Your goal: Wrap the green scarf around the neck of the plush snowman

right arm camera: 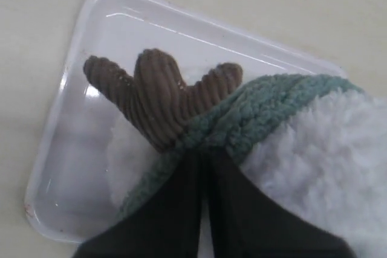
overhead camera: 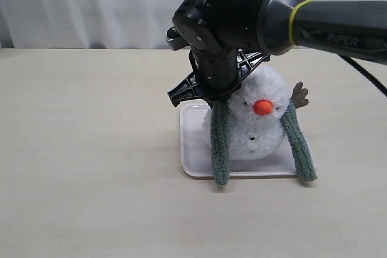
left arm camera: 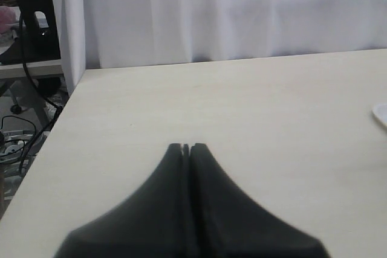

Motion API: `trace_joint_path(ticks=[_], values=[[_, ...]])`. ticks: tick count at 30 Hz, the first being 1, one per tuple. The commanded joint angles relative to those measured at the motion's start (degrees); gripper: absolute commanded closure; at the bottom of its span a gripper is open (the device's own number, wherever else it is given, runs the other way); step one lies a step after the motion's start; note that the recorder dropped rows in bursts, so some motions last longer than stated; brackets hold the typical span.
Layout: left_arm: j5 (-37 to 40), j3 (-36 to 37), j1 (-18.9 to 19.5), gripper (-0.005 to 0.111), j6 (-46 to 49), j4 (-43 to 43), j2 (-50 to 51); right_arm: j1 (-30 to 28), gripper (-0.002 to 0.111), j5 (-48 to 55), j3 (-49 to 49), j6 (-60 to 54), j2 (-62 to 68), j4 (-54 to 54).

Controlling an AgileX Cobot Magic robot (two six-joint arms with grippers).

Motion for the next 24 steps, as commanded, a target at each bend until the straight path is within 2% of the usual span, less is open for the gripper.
trace_joint_path(ticks=[1, 19, 22, 24], values=[[-0.66, 0.21, 0.01, 0.107, -0.35, -0.02, -0.15, -0.24, 0.104, 0.29, -0.41, 0.12, 1.33, -0.83], [-0.53, 0.21, 0.01, 0.107, -0.35, -0.02, -0.15, 1.32, 0.104, 0.95, -0.41, -3.06, -0.23, -0.27], [-0.53, 0.21, 0.01, 0.107, -0.35, -0.02, -0.15, 2.11, 0.098, 1.28, -0.41, -4.15, -2.56, 1.21], [-0.53, 0.21, 0.01, 0.107, -0.35, -0.02, -0.15, 2.62, 0.090, 2.10, -0.41, -4.72, -4.10, 3.60]])
